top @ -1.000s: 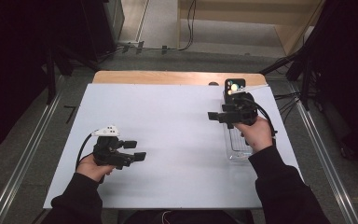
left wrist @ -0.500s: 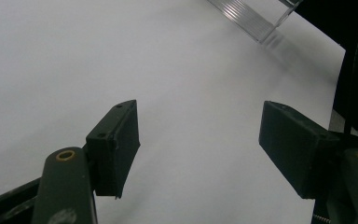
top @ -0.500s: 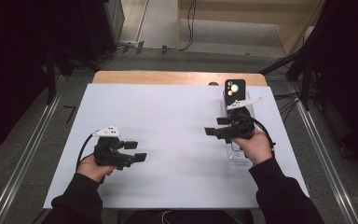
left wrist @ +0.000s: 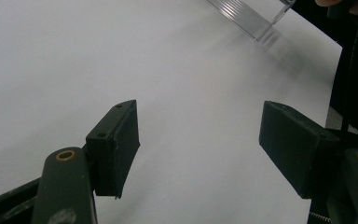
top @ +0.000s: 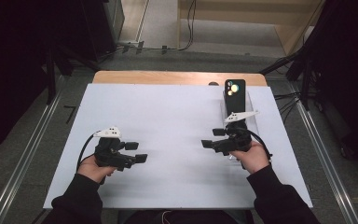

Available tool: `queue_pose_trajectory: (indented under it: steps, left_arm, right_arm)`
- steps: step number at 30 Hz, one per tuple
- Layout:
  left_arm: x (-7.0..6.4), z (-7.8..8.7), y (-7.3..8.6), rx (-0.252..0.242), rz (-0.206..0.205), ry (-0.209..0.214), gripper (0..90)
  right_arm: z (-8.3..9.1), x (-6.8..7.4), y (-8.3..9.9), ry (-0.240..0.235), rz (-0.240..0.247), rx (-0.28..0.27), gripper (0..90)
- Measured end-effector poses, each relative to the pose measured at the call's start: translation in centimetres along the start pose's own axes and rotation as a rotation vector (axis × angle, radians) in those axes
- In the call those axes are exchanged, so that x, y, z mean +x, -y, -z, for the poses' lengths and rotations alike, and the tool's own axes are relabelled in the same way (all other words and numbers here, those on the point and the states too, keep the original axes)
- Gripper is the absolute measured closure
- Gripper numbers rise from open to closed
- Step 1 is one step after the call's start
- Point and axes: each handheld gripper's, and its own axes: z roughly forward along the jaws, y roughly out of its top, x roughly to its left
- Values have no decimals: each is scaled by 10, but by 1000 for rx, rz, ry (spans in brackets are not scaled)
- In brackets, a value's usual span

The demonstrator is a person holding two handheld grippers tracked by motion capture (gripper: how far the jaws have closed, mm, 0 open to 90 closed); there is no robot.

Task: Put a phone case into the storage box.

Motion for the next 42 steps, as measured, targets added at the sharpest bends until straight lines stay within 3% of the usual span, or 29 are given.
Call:
queue_pose_trajectory:
  steps: [26,33,42]
  left_arm:
    - [-7,2,10,15,-15,25,292]
    - [-8,2,11,15,-15,28,292]
    - [-10,2,13,19,-20,26,293]
  right_arm:
    - [1,18,44,-47,44,22,224]
    - [5,17,55,-49,64,28,224]
    - [13,16,71,-57,56,50,224]
